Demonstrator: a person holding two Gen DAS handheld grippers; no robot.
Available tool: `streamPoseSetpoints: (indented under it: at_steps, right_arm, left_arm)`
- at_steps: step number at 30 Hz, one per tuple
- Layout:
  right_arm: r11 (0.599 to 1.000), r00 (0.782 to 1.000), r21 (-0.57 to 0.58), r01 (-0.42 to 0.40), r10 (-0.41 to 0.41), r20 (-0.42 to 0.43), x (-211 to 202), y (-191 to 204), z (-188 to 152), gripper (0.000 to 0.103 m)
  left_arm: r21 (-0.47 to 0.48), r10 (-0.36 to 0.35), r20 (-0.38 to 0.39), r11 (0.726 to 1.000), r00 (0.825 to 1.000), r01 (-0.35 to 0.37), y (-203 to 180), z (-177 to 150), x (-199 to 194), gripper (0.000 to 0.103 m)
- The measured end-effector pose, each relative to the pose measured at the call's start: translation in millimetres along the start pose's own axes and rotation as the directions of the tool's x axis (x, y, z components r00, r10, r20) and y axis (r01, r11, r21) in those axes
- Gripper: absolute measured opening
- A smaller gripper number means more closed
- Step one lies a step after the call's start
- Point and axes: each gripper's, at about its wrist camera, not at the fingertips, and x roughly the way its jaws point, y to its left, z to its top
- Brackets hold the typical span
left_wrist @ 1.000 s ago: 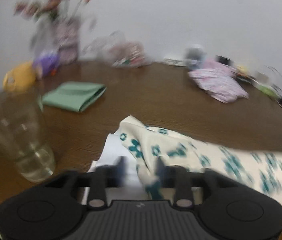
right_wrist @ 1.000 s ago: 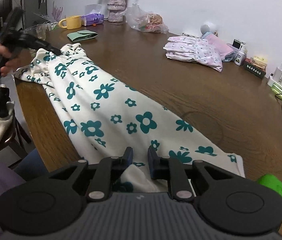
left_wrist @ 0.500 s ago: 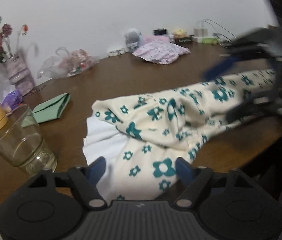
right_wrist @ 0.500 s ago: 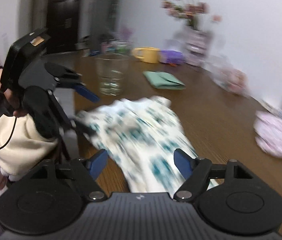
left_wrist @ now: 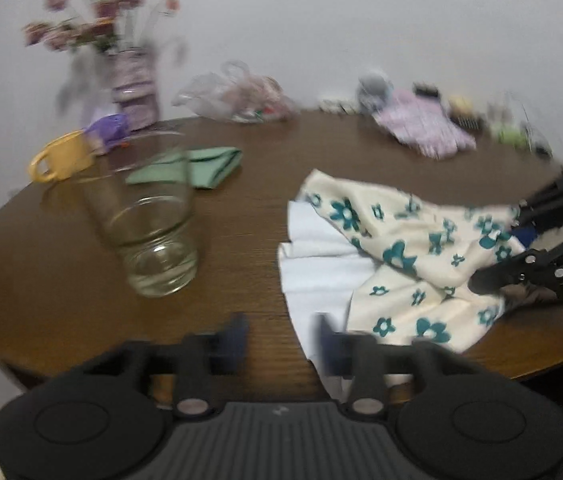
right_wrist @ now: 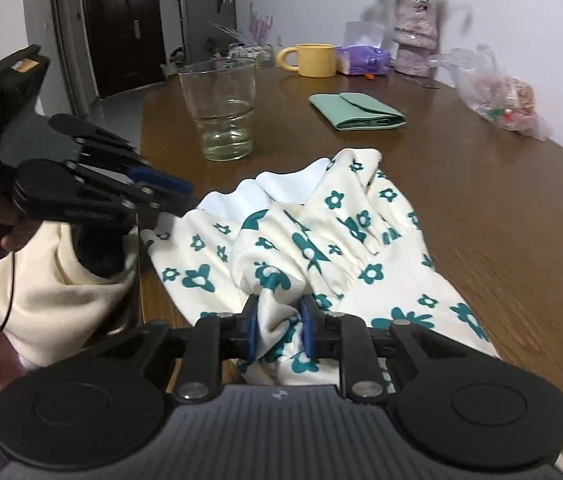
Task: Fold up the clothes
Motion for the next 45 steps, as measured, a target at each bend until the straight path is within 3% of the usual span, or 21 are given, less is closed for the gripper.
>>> streamPoseSetpoints:
  at_steps: [2, 4, 6, 11, 14, 15, 17, 18, 19, 21, 23, 25, 32, 38, 39, 41, 42, 43, 45]
  right_arm:
    - [1.000, 0.999, -0.008, -0.005, 0.005, 0.037, -15.2, 1.5, 1.9, 0.026]
    - [0.998, 0.995, -0.058, -0.031, 0.037, 0.094, -29.9, 7.9, 5.5, 0.050]
    - [0.989, 0.993, -0.132, -0.058, 0.071, 0.096, -24.8, 21.7, 10.3, 0.061]
    - [0.960, 0.995, -0.268, -0.082, 0.093, 0.027, 24.5, 62.7, 15.6, 0.063]
    - [0.962, 0.997, -0.266, -0.068, 0.074, 0.009, 48.5, 70.5, 16.9, 0.060]
    - [0.964, 0.998, -0.257, -0.059, 0.063, 0.007, 54.0, 70.2, 16.9, 0.054]
    - [0.976, 0.997, -0.208, -0.068, 0.073, 0.016, 56.9, 62.9, 15.7, 0.032]
    - [0.988, 0.996, -0.138, -0.074, 0.079, 0.029, 56.1, 53.7, 16.8, 0.010]
    - [0.996, 0.996, -0.051, -0.080, 0.082, 0.045, 54.7, 42.4, 18.5, 0.007]
    - [0.982, 0.992, 0.151, -0.109, 0.098, 0.083, 51.9, 16.7, 19.3, 0.005]
    - [0.911, 0.984, 0.377, -0.166, 0.128, 0.124, 50.2, -13.2, 13.6, 0.005]
    - [0.840, 0.979, 0.503, -0.202, 0.160, 0.126, 56.8, -33.1, 4.8, 0.004]
    - [0.722, 0.957, 0.628, -0.289, 0.201, 0.209, 49.5, -51.4, -11.0, 0.004]
    - [0.685, 0.951, 0.662, -0.304, 0.179, 0.252, 35.4, -61.3, -16.6, 0.003]
    - [0.679, 0.950, 0.667, -0.307, 0.175, 0.258, 33.1, -62.9, -17.5, 0.003]
    - [0.668, 0.948, 0.676, -0.311, 0.167, 0.271, 28.5, -66.0, -19.1, 0.003]
    - [0.662, 0.947, 0.681, -0.313, 0.162, 0.277, 26.2, -67.5, -20.0, 0.004]
    - [0.656, 0.946, 0.686, -0.315, 0.158, 0.284, 23.8, -69.1, -20.8, 0.007]
    - [0.644, 0.944, 0.695, -0.320, 0.149, 0.296, 19.2, -72.2, -22.5, 0.009]
  left_arm:
    - [-0.069, -0.046, 0.042, 0.996, 0.998, 0.049, 6.6, -6.3, -15.3, 0.073]
    - [-0.115, -0.102, 0.054, 0.987, 0.993, 0.108, 10.2, -10.4, -22.2, 0.073]
    - [-0.124, -0.087, 0.049, 0.988, 0.995, 0.092, 10.0, -12.7, -21.8, 0.073]
    - [-0.189, -0.032, 0.037, 0.981, 0.999, 0.039, 14.3, -14.5, -24.5, 0.073]
    - [-0.175, -0.034, 0.053, 0.984, 0.998, 0.043, 14.3, -17.7, -32.6, 0.073]
    - [-0.169, -0.036, 0.057, 0.985, 0.998, 0.045, 13.8, -18.4, -34.2, 0.073]
    - [-0.171, -0.039, 0.060, 0.984, 0.997, 0.048, 13.7, -20.0, -35.9, 0.073]
    - [-0.174, -0.041, 0.063, 0.983, 0.997, 0.051, 14.1, -20.6, -36.4, 0.073]
    - [-0.178, -0.043, 0.067, 0.982, 0.997, 0.055, 14.4, -20.7, -36.3, 0.073]
    - [-0.193, -0.054, 0.080, 0.979, 0.995, 0.069, 13.9, -17.8, -32.0, 0.073]
    - [-0.208, -0.065, 0.094, 0.975, 0.993, 0.083, 13.1, -14.4, -26.9, 0.073]
    - [-0.227, -0.081, 0.103, 0.968, 0.991, 0.103, 8.7, -5.3, -12.4, 0.073]
    - [-0.312, -0.129, 0.045, 0.940, 0.991, 0.137, 4.7, 19.4, 41.6, 0.073]
    - [-0.391, -0.212, 0.076, 0.892, 0.974, 0.225, 7.0, 22.6, 61.1, 0.072]
    - [-0.397, -0.217, 0.079, 0.888, 0.973, 0.231, 4.7, 24.4, 63.8, 0.069]
    - [-0.425, -0.232, 0.069, 0.873, 0.970, 0.239, 2.5, 27.8, 71.7, 0.047]
    - [-0.440, -0.240, 0.064, 0.865, 0.969, 0.243, 1.7, 29.2, 75.6, 0.024]
    - [-0.458, -0.245, 0.056, 0.855, 0.968, 0.243, 2.1, 29.8, 79.1, 0.011]
    - [-0.480, -0.242, 0.061, 0.843, 0.968, 0.241, 1.9, 30.7, 82.8, 0.010]
